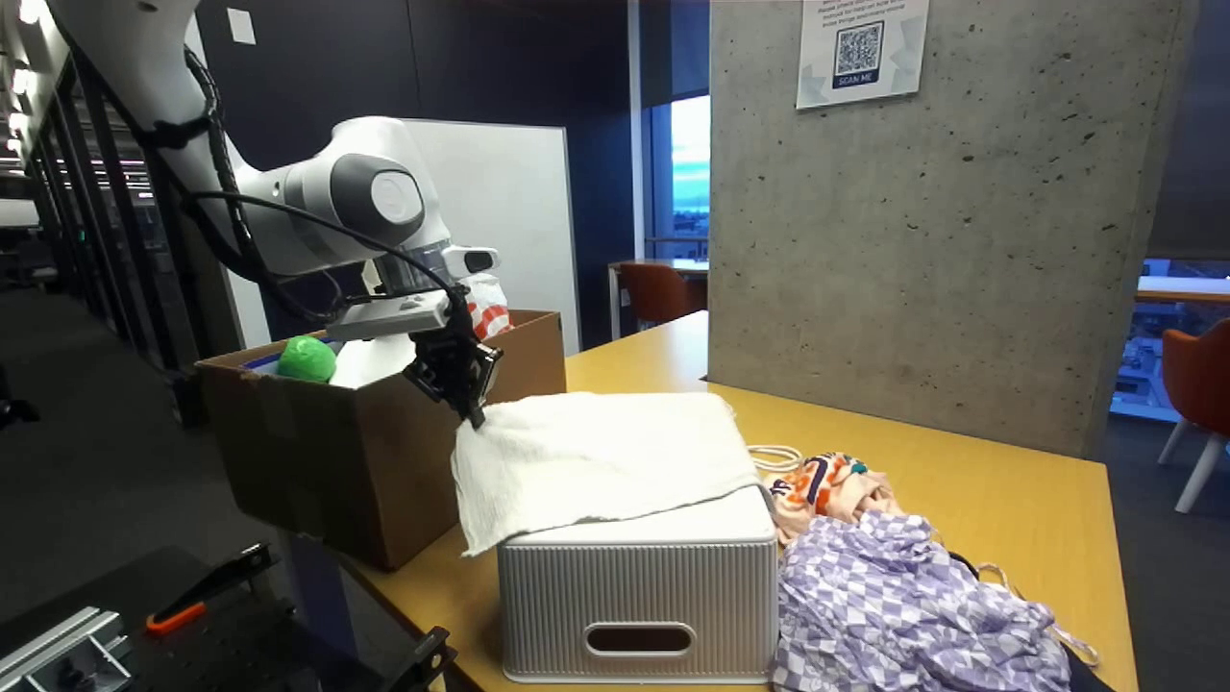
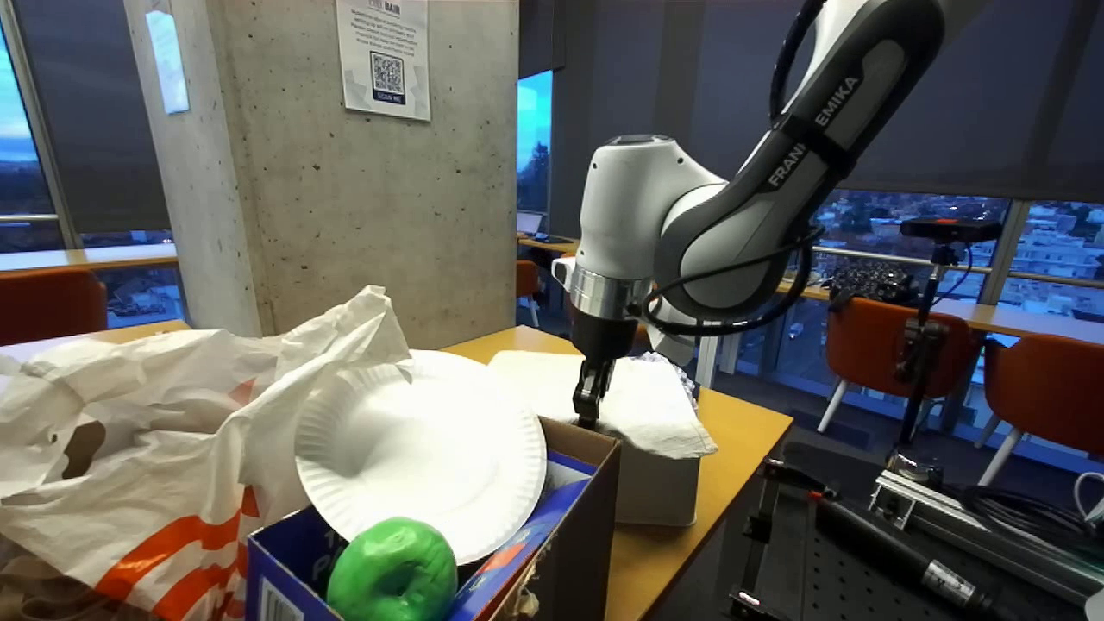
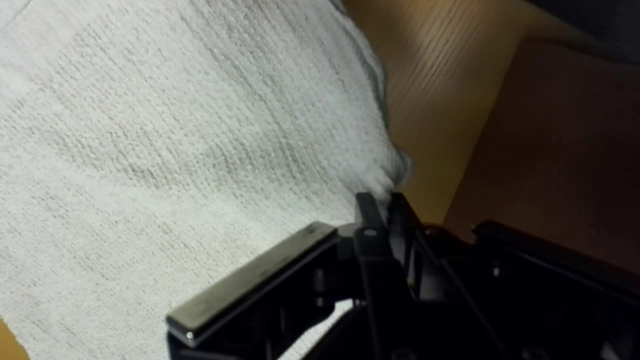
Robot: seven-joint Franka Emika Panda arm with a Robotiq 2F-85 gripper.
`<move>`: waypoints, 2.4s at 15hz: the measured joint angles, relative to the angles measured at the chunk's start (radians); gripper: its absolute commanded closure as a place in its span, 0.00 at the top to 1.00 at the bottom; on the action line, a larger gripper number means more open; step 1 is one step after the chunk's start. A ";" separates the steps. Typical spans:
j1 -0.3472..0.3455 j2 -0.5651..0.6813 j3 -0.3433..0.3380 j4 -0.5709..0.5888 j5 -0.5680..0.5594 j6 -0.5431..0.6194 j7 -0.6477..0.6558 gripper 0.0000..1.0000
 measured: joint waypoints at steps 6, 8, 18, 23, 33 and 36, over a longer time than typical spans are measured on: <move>-0.033 -0.010 -0.023 -0.066 0.000 0.002 0.004 0.85; -0.077 -0.010 -0.041 -0.066 0.004 0.002 0.004 0.99; -0.216 0.139 -0.072 0.136 0.017 -0.013 -0.010 1.00; -0.214 0.249 -0.068 0.263 0.021 -0.034 -0.010 1.00; -0.231 0.224 -0.038 0.177 0.113 0.087 -0.011 1.00; -0.257 0.202 -0.024 0.103 0.151 0.149 -0.020 1.00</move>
